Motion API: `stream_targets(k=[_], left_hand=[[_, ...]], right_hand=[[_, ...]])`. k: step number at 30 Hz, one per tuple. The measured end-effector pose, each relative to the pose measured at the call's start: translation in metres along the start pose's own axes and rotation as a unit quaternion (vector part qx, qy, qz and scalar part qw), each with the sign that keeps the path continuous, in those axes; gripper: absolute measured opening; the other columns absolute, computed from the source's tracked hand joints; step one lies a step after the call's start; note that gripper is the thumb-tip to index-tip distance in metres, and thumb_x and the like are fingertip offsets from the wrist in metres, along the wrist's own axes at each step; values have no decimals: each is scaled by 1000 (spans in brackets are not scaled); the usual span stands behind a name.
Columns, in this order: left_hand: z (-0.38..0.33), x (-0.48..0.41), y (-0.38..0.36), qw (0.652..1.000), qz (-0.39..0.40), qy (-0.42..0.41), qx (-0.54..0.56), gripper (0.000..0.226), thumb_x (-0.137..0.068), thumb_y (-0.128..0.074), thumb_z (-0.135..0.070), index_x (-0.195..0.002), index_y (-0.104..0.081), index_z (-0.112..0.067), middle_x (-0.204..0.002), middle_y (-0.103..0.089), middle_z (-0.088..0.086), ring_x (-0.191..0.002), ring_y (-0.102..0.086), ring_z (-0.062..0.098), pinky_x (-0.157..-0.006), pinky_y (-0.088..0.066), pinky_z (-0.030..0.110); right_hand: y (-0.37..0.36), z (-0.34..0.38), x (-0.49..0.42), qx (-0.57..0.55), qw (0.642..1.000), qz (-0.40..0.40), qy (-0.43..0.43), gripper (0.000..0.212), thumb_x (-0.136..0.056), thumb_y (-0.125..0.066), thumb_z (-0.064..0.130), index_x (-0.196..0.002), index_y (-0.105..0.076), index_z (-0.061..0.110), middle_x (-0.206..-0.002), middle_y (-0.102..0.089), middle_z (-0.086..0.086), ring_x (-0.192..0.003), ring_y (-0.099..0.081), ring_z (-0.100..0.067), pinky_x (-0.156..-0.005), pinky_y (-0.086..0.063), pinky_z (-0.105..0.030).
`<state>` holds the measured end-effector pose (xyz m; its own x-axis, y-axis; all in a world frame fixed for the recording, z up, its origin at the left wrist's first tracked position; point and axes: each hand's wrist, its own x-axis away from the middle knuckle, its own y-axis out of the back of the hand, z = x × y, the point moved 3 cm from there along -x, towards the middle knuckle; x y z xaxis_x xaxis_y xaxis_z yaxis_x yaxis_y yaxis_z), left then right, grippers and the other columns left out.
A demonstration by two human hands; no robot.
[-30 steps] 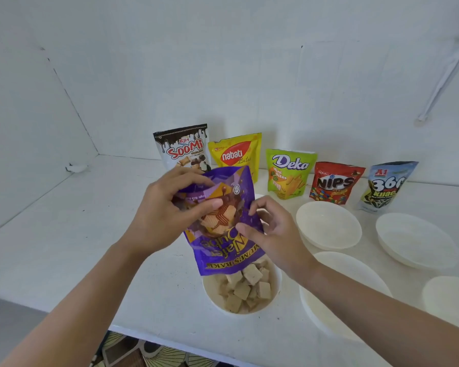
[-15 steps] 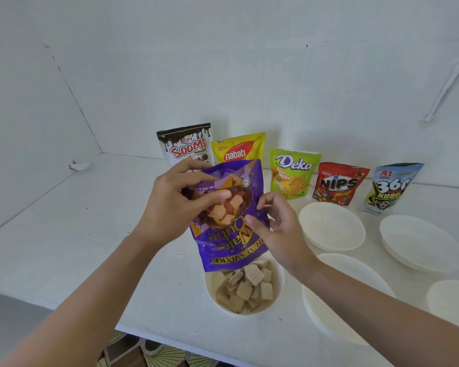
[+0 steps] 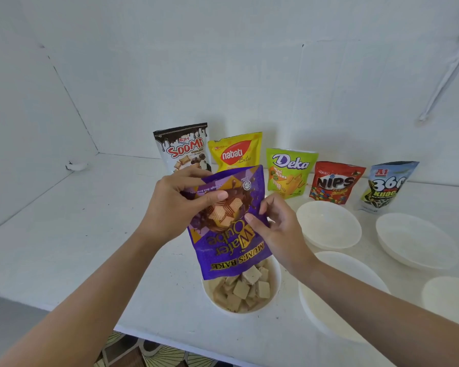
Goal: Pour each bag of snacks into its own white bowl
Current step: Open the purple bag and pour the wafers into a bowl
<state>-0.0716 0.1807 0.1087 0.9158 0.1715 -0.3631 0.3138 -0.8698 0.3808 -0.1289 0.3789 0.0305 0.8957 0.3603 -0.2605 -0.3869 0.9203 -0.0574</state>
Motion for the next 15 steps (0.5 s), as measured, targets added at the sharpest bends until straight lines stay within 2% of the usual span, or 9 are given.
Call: stream_targets(k=[3,6,8,11,15], left_hand=[[-6,-3,4,1000,8,-17,1,31,-72,-81,-36,-100,-75,-26,-112,-72,-8,-106,-70,11,-69,-63,25],[-18,-7,9,998,58,-15,1,39,-73,-84,-25,-111,-73,-24,-100,-78,-9,-95,-76,10,-69,-62,23],[-21,-9,11,998,61,-12,-2,34,-76,-82,-23,-108,-72,-28,-96,-78,-17,-90,-76,5,-65,-61,19],[-18,-9,11,999,29,-20,-14,23,-82,-80,-19,-102,-74,-28,-94,-78,-16,-86,-76,6,-65,-62,22],[-12,-4,6,999,37,-6,-16,20,-83,-80,-19,-102,-76,-25,-92,-79,-13,-84,-77,9,-65,-63,25]], right_hand=[[3,9,-7,-13,1000,-13,17,24,-92,-67,2,-86,-46,13,-102,-65,-17,-98,-64,-32,-76,-58,-50],[4,19,-14,-18,999,-26,36,25,-92,-67,3,-85,-48,17,-108,-62,-22,-106,-60,-40,-81,-56,-57],[4,21,-15,-24,999,-31,37,26,-90,-69,6,-83,-47,19,-107,-61,-23,-106,-59,-42,-81,-54,-61],[1,16,-12,-22,999,-22,25,24,-88,-68,14,-82,-45,17,-103,-61,-23,-99,-61,-39,-80,-53,-64],[1,5,-4,-28,1000,-13,1,25,-94,-65,6,-86,-44,14,-104,-63,-18,-100,-62,-33,-82,-53,-68]])
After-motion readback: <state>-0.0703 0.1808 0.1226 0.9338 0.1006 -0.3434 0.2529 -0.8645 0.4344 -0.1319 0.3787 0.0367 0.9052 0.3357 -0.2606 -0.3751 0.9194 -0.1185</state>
